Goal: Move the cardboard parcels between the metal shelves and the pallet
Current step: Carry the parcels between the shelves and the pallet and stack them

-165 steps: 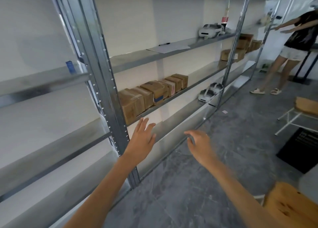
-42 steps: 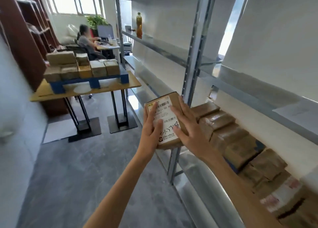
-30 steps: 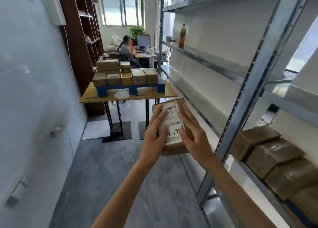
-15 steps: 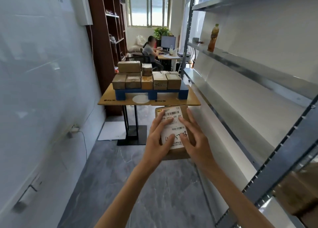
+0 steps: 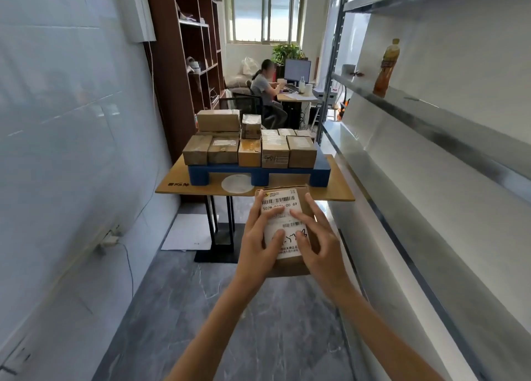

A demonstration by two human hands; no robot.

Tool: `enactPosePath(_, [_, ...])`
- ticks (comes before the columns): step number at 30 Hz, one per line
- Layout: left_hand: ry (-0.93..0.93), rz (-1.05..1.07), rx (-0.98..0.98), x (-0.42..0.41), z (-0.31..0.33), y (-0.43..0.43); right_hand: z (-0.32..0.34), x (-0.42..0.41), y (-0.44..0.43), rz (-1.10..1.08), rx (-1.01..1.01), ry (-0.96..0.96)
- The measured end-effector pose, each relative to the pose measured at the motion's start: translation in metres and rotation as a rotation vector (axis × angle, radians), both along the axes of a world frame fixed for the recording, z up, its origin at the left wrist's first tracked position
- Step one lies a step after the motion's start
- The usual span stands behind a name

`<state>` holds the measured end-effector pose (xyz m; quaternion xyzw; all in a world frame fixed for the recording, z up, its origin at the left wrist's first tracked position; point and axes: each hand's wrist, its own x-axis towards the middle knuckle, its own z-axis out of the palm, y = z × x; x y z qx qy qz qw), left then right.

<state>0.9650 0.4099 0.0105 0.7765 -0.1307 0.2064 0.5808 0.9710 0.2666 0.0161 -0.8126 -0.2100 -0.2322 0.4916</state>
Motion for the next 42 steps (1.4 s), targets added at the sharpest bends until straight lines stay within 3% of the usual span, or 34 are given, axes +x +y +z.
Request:
enactPosePath(22, [0.031,0.036,0.104,0.353,0.004,0.08,-0.007,0.361,0.08,0.009,0.091,0.022])
enactPosePath(34, [0.047,0.014,0.011,0.526,-0.028,0.065,-0.037,0.533,0.064,0.019,0.088,0.062])
enactPosePath(42, [0.054,0.026,0.083,0.67,-0.029,0.042,-0.046,0.674,0.04,-0.08,0.066,0.067])
